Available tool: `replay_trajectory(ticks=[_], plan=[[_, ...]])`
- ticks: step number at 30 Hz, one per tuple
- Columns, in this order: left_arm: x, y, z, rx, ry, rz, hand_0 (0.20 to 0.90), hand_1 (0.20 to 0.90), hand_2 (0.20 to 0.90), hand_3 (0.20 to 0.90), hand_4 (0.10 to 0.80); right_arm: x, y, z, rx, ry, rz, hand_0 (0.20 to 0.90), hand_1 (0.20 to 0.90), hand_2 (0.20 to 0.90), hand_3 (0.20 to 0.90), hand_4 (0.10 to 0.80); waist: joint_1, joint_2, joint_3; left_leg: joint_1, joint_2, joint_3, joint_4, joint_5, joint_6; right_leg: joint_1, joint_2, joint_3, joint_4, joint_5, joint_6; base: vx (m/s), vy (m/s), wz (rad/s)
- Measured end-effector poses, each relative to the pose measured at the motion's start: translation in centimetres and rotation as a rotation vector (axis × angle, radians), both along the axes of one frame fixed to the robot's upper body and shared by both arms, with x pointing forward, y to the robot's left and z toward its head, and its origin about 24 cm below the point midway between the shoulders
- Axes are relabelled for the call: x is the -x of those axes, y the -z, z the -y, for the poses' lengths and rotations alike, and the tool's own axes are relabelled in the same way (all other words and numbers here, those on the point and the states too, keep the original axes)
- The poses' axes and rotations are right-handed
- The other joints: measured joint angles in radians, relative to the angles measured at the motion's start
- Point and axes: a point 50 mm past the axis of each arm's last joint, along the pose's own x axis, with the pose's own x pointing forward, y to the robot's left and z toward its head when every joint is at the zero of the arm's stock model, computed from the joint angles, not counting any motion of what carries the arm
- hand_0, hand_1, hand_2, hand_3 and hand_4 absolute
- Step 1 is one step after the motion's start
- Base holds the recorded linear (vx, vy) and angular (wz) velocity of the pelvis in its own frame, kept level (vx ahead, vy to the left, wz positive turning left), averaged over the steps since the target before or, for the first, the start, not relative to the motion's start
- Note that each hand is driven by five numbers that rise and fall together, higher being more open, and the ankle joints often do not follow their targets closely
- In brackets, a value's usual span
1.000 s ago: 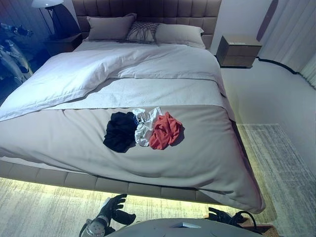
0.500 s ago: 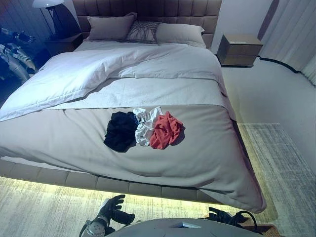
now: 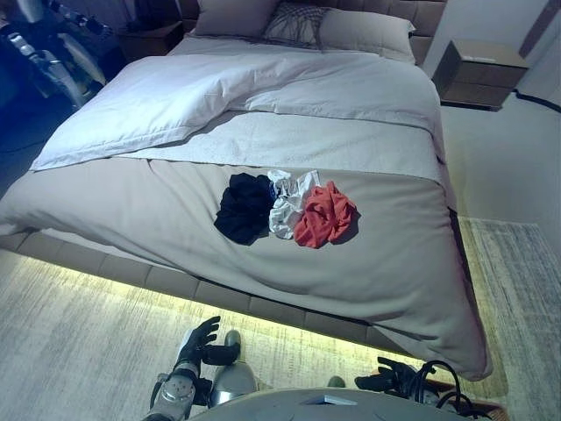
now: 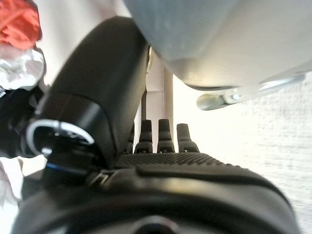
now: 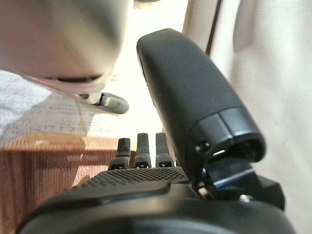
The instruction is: Pick up the clothes from the bed and place them into the basket
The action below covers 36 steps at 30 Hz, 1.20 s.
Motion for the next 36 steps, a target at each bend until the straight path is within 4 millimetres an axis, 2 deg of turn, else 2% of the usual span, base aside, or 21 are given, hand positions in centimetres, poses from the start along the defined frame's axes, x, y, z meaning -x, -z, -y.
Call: replay_trajectory(ticks=[1, 2, 3, 5, 7, 8, 9, 12, 14, 15, 17, 20, 22, 23, 24, 25, 27, 29, 30, 34, 36], plan=[[0.0, 0.0, -0.2, -0.007, -0.001, -0.002, 0.9, 0.9, 0.9, 0.9, 0.8, 0.3, 0.1, -0.2, -0.007, 0.002, -0.005, 0.9, 0.9, 0.9, 0.9, 0.8, 0.0, -0.004, -0.004, -0.001, -0.008, 0.003, -0.003, 0.008, 0.011, 0.006, -0.011, -0.013, 0.016, -0.004, 0.003, 0.173, 0.279, -0.19], [-0.2, -0.2, -0.8, -0.029, -0.003, -0.004, 0.9, 0.9, 0.9, 0.9, 0.8, 0.8, 0.4, -1.1, -0.027, 0.027, -0.008, 0.9, 0.9, 0.9, 0.9, 0.8, -0.008, -0.012, -0.004, 0.023, -0.031, 0.007, -0.012, 0.027, 0.052, -0.015, -0.047, -0.035, 0.147, -0.004, 0.021, 0.141, 0.271, 0.08], [0.0, -0.2, -1.4, -0.048, -0.009, -0.018, 0.9, 0.9, 0.9, 0.9, 0.8, 0.8, 0.4, -1.4, -0.041, 0.06, 0.009, 0.9, 0.9, 0.9, 0.9, 0.8, -0.015, -0.018, -0.009, 0.036, -0.051, 0.014, -0.016, 0.032, 0.087, -0.053, -0.097, -0.041, 0.335, -0.052, 0.061, 0.142, 0.258, -0.02], [0.1, -0.4, -2.5, -0.081, -0.015, -0.035, 0.9, 0.9, 0.9, 0.9, 0.8, 0.2, 0.3, -1.6, -0.026, 0.05, 0.036, 0.9, 0.9, 0.9, 0.9, 0.8, -0.037, -0.032, -0.022, 0.063, -0.08, 0.02, -0.017, 0.012, 0.118, -0.136, -0.128, -0.004, 0.513, 0.041, 0.096, 0.148, 0.152, -0.1], [0.3, -0.3, -2.7, -0.092, -0.01, -0.051, 0.9, 0.9, 0.9, 0.9, 0.8, -0.8, 0.0, -1.3, -0.017, 0.035, 0.084, 0.9, 0.9, 0.9, 0.9, 0.8, -0.064, -0.005, -0.032, 0.069, -0.076, 0.018, -0.017, -0.001, 0.144, -0.208, -0.122, 0.042, 0.597, 0.028, 0.127, 0.142, -0.112, 0.04], [0.3, -0.4, -3.2, -0.103, -0.018, -0.055, 0.9, 0.9, 0.9, 0.9, 0.8, -1.0, -0.1, -1.4, -0.014, 0.033, 0.09, 0.9, 0.9, 0.9, 0.9, 0.8, -0.074, -0.005, -0.041, 0.064, -0.077, 0.018, -0.017, -0.004, 0.142, -0.228, -0.105, 0.043, 0.571, 0.011, 0.149, 0.142, -0.23, 0.07], [0.2, -0.6, -3.6, -0.118, -0.023, -0.051, 0.9, 0.9, 0.9, 0.9, 0.8, -1.3, -0.1, -1.8, -0.011, 0.018, 0.094, 0.9, 0.9, 0.9, 0.9, 0.8, -0.086, -0.011, -0.049, 0.055, -0.076, 0.014, -0.017, -0.004, 0.142, -0.238, -0.084, 0.034, 0.509, 0.006, 0.153, 0.11, -0.266, 0.12], [0.2, -0.8, -4.2, -0.161, -0.041, -0.043, 0.9, 0.9, 0.9, 0.9, 0.8, -1.7, -0.1, -2.3, -0.003, -0.038, 0.095, 0.9, 0.9, 0.9, 0.9, 0.8, -0.093, -0.038, -0.053, 0.03, -0.08, 0.008, -0.016, -0.004, 0.145, -0.252, -0.019, -0.049, 0.227, 0.013, 0.152, 0.078, -0.244, 0.04], [0.4, -0.8, -4.4, -0.17, -0.04, -0.048, 0.9, 0.9, 0.9, 0.9, 0.8, -1.8, 0.0, -2.7, 0.003, -0.041, 0.101, 0.9, 0.9, 0.9, 0.9, 0.8, -0.107, -0.06, -0.057, 0.008, -0.089, -0.014, -0.016, -0.004, 0.143, -0.247, -0.004, -0.039, 0.136, 0.024, 0.138, 0.136, -0.246, 0.4], [0.4, -0.7, -4.2, -0.167, -0.034, -0.05, 0.9, 0.9, 0.9, 0.9, 0.8, -1.8, 0.0, -2.7, 0.006, -0.053, 0.096, 0.9, 0.9, 0.9, 0.9, 0.8, -0.11, -0.075, -0.066, 0.0, -0.089, -0.036, -0.016, -0.004, 0.142, -0.239, 0.003, -0.035, 0.125, 0.036, 0.118, 0.23, -0.224, 0.6], [0.5, -0.4, -3.3, -0.152, -0.041, -0.048, 0.9, 0.9, 0.9, 0.9, 0.8, -1.8, 0.0, -2.5, 0.041, -0.08, 0.088, 0.9, 0.9, 0.9, 0.9, 0.8, -0.099, -0.06, -0.062, 0.011, -0.059, -0.061, -0.014, -0.005, 0.127, -0.202, 0.04, -0.054, 0.091, 0.056, 0.101, 0.26, -0.207, 0.45], [2.1, 0.2, -2.2, -0.127, -0.042, -0.079, 0.9, 0.9, 0.9, 0.9, 0.8, -2.0, -0.3, -1.9, 0.116, -0.172, 0.091, 0.9, 0.9, 0.9, 0.9, 0.8, -0.068, -0.042, -0.062, 0.037, -0.008, -0.066, 0.017, -0.023, 0.091, -0.131, 0.094, -0.077, 0.042, 0.066, 0.087, 0.194, -0.199, 0.07], [2.0, 0.3, -1.4, -0.114, -0.04, -0.062, 0.9, 0.9, 0.9, 0.9, 0.8, -2.9, -0.9, -0.8, 0.172, -0.211, 0.124, 0.9, 0.9, 0.9, 0.9, 0.8, -0.031, -0.039, -0.053, 0.004, 0.01, -0.077, 0.129, -0.04, 0.054, -0.122, 0.115, -0.078, 0.044, 0.062, 0.062, 0.114, -0.147, 0.04], [1.2, 0.0, -1.4, -0.117, -0.041, -0.032, 0.9, 0.9, 0.9, 0.9, 0.8, -3.5, -1.2, -0.5, 0.189, -0.223, 0.137, 0.9, 0.9, 0.9, 0.9, 0.8, -0.025, -0.055, -0.04, -0.043, 0.006, -0.097, 0.217, -0.033, 0.033, -0.119, 0.11, -0.08, 0.039, 0.058, 0.052, 0.194, -0.016, 0.16], [0.0, -0.5, -1.8, -0.127, -0.027, 0.009, 0.9, 0.9, 0.9, 0.9, 0.8, -4.2, -1.4, -0.5, 0.208, -0.245, 0.153, 0.9, 0.9, 0.9, 0.9, 0.8, -0.012, -0.084, -0.019, -0.109, -0.01, -0.111, 0.31, -0.033, 0.003, -0.097, 0.092, -0.083, 0.015, 0.062, 0.022, 0.209, 0.041, 0.19], [-0.9, -1.1, -2.1, -0.139, -0.009, 0.052, 0.9, 0.9, 0.9, 0.9, 0.8, -4.7, -1.7, -0.3, 0.23, -0.268, 0.166, 0.9, 0.9, 0.9, 0.9, 0.8, 0.001, -0.099, -0.006, -0.121, -0.014, -0.101, 0.291, -0.041, -0.004, -0.085, 0.081, -0.092, -0.001, 0.073, 0.006, 0.211, 0.04, 0.17], [-1.5, -1.3, -1.5, -0.126, 0.04, 0.09, 0.9, 0.9, 0.9, 0.9, 0.8, -5.6, -2.5, 1.4, 0.312, -0.298, 0.185, 0.9, 0.9, 0.9, 0.9, 0.8, 0.0, -0.056, 0.01, -0.122, 0.009, -0.103, 0.239, -0.03, 0.006, -0.053, 0.107, -0.122, -0.001, 0.07, 0.004, 0.244, 0.058, 0.13], [-1.3, -1.2, -1.1, -0.118, 0.059, 0.076, 0.9, 0.9, 0.9, 0.9, 0.8, -6.3, -3.2, 2.5, 0.363, -0.307, 0.209, 0.9, 0.9, 0.9, 0.9, 0.8, 0.001, -0.026, 0.007, -0.116, -0.006, -0.098, 0.23, -0.044, 0.013, -0.048, 0.112, -0.123, 0.01, 0.061, 0.0, 0.26, 0.046, -0.05], [-1.2, -1.1, -1.2, -0.122, 0.061, 0.071, 0.9, 0.9, 0.9, 0.9, 0.8, -6.7, -3.5, 2.7, 0.382, -0.317, 0.229, 0.9, 0.9, 0.9, 0.9, 0.8, 0.0, -0.017, 0.007, -0.103, -0.024, -0.102, 0.215, -0.054, 0.03, -0.043, 0.112, -0.123, 0.012, 0.061, 0.0, 0.282, -0.005, -0.1], [-0.7, -1.6, -3.8, -0.191, 0.058, 0.036, 0.9, 0.9, 0.9, 0.9, 0.8, -7.9, -4.1, 2.4, 0.41, -0.368, 0.274, 0.9, 0.9, 0.9, 0.9, 0.8, 0.009, -0.073, 0.009, -0.057, -0.068, -0.105, 0.123, -0.035, 0.054, -0.037, 0.074, -0.117, 0.026, 0.06, 0.004, 0.14, -0.086, 0.05], [-1.0, -2.1, -5.3, -0.225, 0.07, 0.024, 0.9, 0.9, 0.9, 0.9, 0.8, -9.4, -4.9, 2.5, 0.437, -0.37, 0.316, 0.9, 0.9, 0.9, 0.9, 0.8, 0.015, -0.088, 0.015, -0.075, -0.081, -0.112, 0.129, -0.037, 0.061, -0.065, 0.059, -0.124, 0.057, 0.048, 0.02, -0.061, -0.124, 0.11]])
